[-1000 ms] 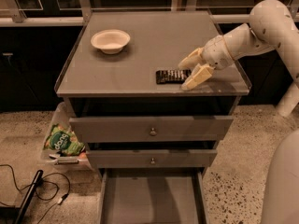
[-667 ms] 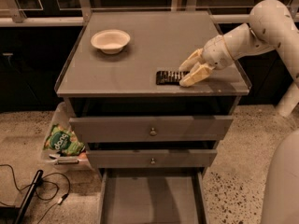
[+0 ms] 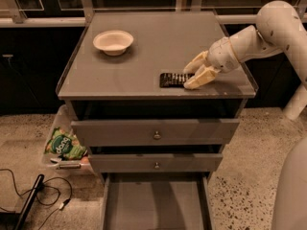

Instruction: Place rxbar chocolate into bottom drawer

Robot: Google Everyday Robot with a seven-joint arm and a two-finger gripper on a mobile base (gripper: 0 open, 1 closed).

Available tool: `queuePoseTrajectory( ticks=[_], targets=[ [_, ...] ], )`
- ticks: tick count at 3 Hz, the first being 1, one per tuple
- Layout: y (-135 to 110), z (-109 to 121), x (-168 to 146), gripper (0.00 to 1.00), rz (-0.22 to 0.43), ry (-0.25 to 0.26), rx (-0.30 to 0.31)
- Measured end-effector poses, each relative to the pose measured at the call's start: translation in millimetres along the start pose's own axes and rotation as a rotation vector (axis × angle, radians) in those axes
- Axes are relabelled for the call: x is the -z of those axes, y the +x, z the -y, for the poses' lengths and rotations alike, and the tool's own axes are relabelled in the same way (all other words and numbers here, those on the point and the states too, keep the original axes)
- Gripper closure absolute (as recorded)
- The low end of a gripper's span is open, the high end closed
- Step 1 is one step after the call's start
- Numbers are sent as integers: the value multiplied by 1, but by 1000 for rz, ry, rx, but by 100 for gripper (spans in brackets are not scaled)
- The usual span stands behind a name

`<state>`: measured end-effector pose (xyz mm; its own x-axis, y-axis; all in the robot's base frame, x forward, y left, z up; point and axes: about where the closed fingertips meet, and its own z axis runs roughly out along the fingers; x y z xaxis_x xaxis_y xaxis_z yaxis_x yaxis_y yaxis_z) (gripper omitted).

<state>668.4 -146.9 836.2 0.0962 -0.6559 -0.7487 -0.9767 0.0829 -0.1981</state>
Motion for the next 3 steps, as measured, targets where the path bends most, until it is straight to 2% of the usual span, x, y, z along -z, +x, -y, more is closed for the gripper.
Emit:
queuePoseTrajectory(
  ticks=[2,3],
  targets=[
    [-22,-31,37,100,54,53,53],
    [-22,-32,37,100,54,53,53]
  ],
)
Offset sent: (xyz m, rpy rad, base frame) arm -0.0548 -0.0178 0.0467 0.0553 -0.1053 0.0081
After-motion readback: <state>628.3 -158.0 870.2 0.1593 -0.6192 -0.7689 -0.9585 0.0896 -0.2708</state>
